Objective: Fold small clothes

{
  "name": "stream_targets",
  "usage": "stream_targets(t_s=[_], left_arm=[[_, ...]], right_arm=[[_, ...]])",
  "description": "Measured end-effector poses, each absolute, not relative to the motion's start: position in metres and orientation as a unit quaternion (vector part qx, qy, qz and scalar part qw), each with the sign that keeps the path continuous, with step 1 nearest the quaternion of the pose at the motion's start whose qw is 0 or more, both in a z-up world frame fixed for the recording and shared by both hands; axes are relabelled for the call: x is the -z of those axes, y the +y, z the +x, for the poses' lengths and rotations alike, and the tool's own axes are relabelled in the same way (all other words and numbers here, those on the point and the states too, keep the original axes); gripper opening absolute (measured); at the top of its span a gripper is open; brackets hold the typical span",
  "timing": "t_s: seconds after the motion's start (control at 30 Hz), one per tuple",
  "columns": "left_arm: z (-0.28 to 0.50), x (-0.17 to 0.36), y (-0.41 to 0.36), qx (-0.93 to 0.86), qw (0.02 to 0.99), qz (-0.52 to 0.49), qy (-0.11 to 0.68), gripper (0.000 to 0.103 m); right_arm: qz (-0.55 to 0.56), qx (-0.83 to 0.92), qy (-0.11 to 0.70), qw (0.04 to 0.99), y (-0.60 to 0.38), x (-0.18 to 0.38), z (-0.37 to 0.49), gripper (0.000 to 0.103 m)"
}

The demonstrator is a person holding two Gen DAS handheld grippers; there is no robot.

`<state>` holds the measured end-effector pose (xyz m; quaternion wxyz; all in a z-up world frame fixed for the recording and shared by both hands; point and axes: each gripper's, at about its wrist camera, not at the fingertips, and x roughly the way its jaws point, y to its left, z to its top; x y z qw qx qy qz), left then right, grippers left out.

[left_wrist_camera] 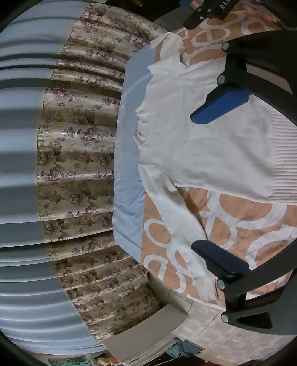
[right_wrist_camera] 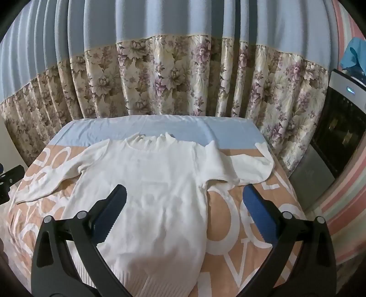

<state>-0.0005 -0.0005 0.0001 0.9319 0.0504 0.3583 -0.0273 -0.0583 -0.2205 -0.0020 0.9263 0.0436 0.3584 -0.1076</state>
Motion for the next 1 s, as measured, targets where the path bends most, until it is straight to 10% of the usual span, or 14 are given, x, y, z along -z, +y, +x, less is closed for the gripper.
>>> stream_targets(t_s=[1.0], left_arm=[[-0.001,-0.005,0.013,0.03,0.934,0.045,0.353,0.102]], right_arm=[[0.038,0.115,0.353,0.928,-0.22,-0.003,-0.063,0.1]])
